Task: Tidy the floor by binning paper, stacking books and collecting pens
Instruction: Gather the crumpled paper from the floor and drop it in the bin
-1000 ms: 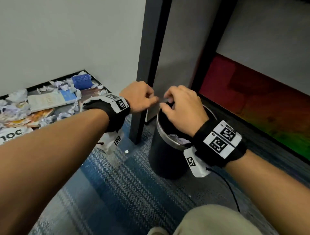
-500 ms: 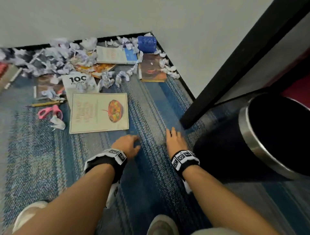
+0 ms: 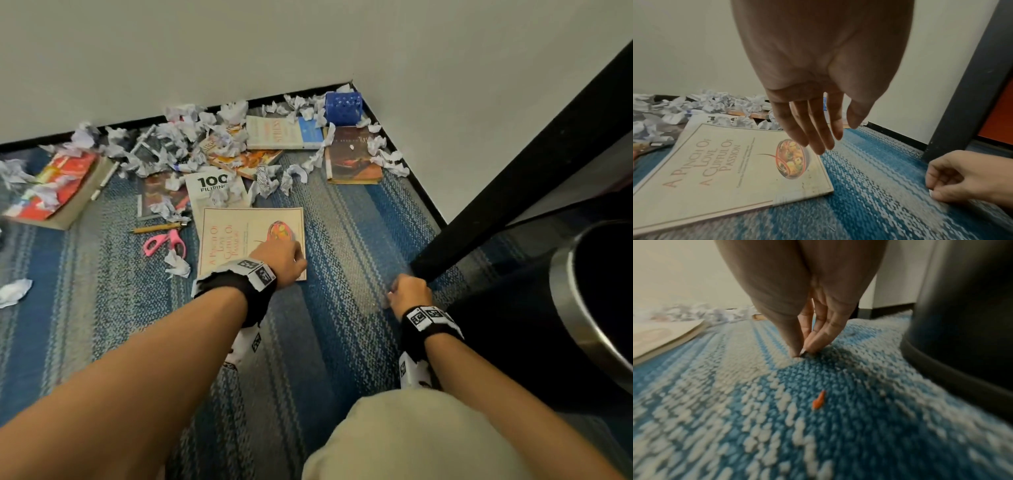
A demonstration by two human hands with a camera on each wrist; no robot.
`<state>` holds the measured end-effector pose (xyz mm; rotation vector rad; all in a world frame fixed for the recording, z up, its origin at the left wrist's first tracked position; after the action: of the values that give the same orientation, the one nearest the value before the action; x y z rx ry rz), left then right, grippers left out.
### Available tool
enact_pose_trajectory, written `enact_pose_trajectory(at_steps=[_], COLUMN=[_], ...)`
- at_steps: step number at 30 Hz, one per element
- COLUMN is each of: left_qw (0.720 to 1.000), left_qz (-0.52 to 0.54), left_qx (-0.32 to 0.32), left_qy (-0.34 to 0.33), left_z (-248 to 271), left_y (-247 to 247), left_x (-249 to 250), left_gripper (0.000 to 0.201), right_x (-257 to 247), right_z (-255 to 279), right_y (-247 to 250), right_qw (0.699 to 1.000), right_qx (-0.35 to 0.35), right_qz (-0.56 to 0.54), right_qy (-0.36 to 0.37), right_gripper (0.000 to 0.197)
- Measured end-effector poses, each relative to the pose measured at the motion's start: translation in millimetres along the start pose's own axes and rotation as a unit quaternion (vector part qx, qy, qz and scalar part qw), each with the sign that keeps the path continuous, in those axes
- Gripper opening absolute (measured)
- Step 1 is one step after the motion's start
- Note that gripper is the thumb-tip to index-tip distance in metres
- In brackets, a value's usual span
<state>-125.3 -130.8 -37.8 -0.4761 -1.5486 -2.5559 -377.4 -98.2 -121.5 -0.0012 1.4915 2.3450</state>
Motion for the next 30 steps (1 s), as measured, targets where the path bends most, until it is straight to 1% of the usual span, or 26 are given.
enact_pose_trajectory(at_steps=[2, 4, 6, 8, 10, 11, 13, 15, 16, 17, 19, 20, 21, 22, 23, 25, 26, 27, 28, 30], left_qw=[1.0, 0.998, 0.993, 0.988, 0.984, 0.982, 0.983, 0.986, 0.989, 0.992, 0.994, 0.994, 0.993, 0.991, 0.988, 0.974, 0.968, 0.967, 0.971, 0.981], left_qz=[-0.014, -0.019, -0.036, -0.061, -0.088, -0.105, -0.128, -0.129, -0.126, -0.122, -0.106, -0.103, -0.096, -0.1, -0.106, -0.12, -0.131, -0.128, -0.1, -0.059], left_qx=[-0.017, -0.046, -0.077, -0.101, -0.105, -0.095, -0.055, -0.024, -0.023, -0.023, -0.009, -0.009, -0.01, -0.03, -0.064, -0.125, -0.144, -0.147, -0.143, -0.132], left_qy=[-0.018, -0.045, -0.077, -0.101, -0.118, -0.123, -0.122, -0.099, -0.069, -0.036, 0.017, 0.042, 0.062, 0.079, 0.095, 0.146, 0.159, 0.162, 0.162, 0.13], left_z=[-4, -3, -2, -2, -5, -8, -12, -12, -13, -12, -9, -6, -1, 3, 9, 2, -4, -9, -14, -9], left_y=[-7, -22, -35, -34, -15, 2, 47, 92, 110, 128, 155, 163, 170, 165, 157, 132, 120, 114, 111, 110], left_x=[2, 8, 15, 16, 9, 1, -22, -58, -83, -108, -159, -183, -204, -228, -249, -303, -323, -334, -337, -317], left_gripper=[0.027, 0.025, 0.023, 0.021, 0.021, 0.022, 0.024, 0.026, 0.025, 0.025, 0.03, 0.029, 0.027, 0.023, 0.018, 0.018, 0.024, 0.033, 0.036, 0.034], right_x=[8, 7, -10, -40, -75, -95, -139, -187, -213, -239, -290, -316, -343, -365, -384, -413, -423, -431, -437, -439], right_z=[2, 5, 8, 13, 14, 15, 18, 20, 21, 23, 32, 35, 38, 42, 46, 51, 51, 48, 44, 31], right_y=[-8, -14, -11, 2, 20, 31, 53, 69, 74, 79, 87, 91, 96, 99, 99, 91, 79, 63, 45, 12], right_qw=[0.998, 0.998, 0.998, 0.993, 0.987, 0.984, 0.98, 0.975, 0.971, 0.965, 0.953, 0.948, 0.942, 0.937, 0.932, 0.926, 0.924, 0.919, 0.913, 0.91], right_qx=[0.014, 0.022, 0.039, 0.044, 0.037, 0.029, 0.012, -0.016, -0.037, -0.055, -0.092, -0.094, -0.077, -0.048, -0.019, 0.012, 0.0, -0.021, -0.044, -0.075], right_qz=[-0.054, -0.05, -0.042, -0.054, -0.051, -0.045, -0.021, 0.028, 0.064, 0.094, 0.144, 0.158, 0.172, 0.176, 0.169, 0.151, 0.153, 0.162, 0.174, 0.18], right_qy=[-0.031, -0.036, 0.013, 0.09, 0.146, 0.169, 0.197, 0.219, 0.227, 0.237, 0.25, 0.26, 0.277, 0.297, 0.32, 0.345, 0.349, 0.358, 0.366, 0.366], right_gripper=[0.021, 0.019, 0.011, 0.002, 0.013, 0.014, 0.01, 0.029, 0.035, 0.034, 0.027, 0.028, 0.03, 0.032, 0.032, 0.028, 0.025, 0.024, 0.024, 0.03])
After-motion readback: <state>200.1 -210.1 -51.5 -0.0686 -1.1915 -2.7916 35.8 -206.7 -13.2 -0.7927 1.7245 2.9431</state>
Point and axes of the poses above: each hand's wrist, its own z-axis away from the middle knuckle, its own y-axis out of the back of the hand, x = y × z, the point moved 7 cm from there along -z, towards the middle knuckle, and after that the axes turned 4 degrees about -x, right-handed, at the moved point
